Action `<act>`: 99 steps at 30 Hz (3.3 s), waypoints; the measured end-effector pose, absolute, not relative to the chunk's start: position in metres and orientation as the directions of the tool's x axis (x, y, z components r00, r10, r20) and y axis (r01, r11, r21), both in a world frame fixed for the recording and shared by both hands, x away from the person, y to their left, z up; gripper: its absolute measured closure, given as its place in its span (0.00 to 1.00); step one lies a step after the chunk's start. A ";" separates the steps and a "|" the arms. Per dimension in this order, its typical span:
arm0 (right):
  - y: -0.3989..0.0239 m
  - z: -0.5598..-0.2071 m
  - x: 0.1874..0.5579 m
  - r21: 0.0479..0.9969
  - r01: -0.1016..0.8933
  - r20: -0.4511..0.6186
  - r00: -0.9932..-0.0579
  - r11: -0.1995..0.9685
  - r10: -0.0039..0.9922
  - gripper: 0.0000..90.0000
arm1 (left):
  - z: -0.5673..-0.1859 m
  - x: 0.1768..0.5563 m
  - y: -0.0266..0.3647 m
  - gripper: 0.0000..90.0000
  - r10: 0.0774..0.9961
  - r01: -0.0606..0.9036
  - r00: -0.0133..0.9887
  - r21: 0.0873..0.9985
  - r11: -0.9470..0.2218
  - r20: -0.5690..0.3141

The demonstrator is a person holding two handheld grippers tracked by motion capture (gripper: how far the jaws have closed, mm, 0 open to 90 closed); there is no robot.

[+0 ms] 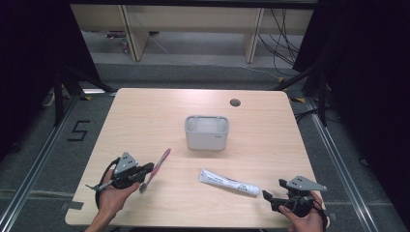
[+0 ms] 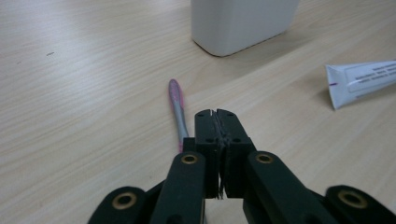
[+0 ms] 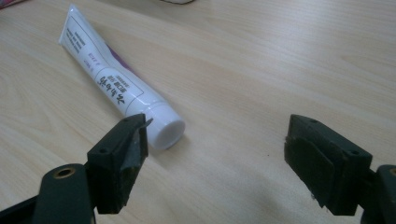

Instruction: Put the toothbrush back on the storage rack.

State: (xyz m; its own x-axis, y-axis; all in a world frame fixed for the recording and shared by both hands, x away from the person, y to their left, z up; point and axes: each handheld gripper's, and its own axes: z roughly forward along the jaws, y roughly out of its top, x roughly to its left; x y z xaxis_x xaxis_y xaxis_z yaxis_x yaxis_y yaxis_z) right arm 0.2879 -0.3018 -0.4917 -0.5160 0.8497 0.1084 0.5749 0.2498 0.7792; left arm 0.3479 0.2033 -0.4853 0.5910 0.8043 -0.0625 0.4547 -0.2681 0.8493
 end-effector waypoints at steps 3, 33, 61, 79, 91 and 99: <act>-0.305 -0.491 0.289 0.783 0.559 0.089 -0.534 0.272 0.841 0.25 | -0.487 0.360 0.199 0.99 0.807 0.466 0.587 0.842 -0.272 -0.065; -0.304 -0.492 0.289 0.780 0.568 0.101 -0.529 0.263 0.843 0.26 | -0.506 0.424 0.184 1.00 0.839 0.569 0.540 0.765 -0.301 -0.071; -0.304 -0.492 0.289 0.785 0.558 0.093 -0.536 0.270 0.839 0.26 | -0.506 0.417 0.149 0.99 0.771 0.563 0.635 0.713 -0.419 -0.049; -0.304 -0.491 0.289 0.780 0.564 0.099 -0.538 0.270 0.837 0.26 | -0.504 0.379 0.122 0.97 0.664 0.492 0.747 0.708 -0.506 -0.044; -0.304 -0.492 0.289 0.786 0.557 0.098 -0.541 0.268 0.835 0.26 | -0.503 0.338 0.124 0.96 0.584 0.447 0.810 0.700 -0.557 -0.052; -0.302 -0.492 0.289 0.779 0.569 0.106 -0.536 0.266 0.837 0.26 | -0.506 0.315 0.136 0.95 0.565 0.442 0.823 0.693 -0.570 -0.060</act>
State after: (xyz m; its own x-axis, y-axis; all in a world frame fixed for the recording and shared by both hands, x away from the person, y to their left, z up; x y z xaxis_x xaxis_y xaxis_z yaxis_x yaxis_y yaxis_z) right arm 0.2886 -0.3021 -0.4922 -0.5364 0.8372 0.1063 0.5687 0.2655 0.7785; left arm 0.3150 0.1359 -0.5055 0.8231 0.5647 -0.0601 0.4418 -0.5702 0.6926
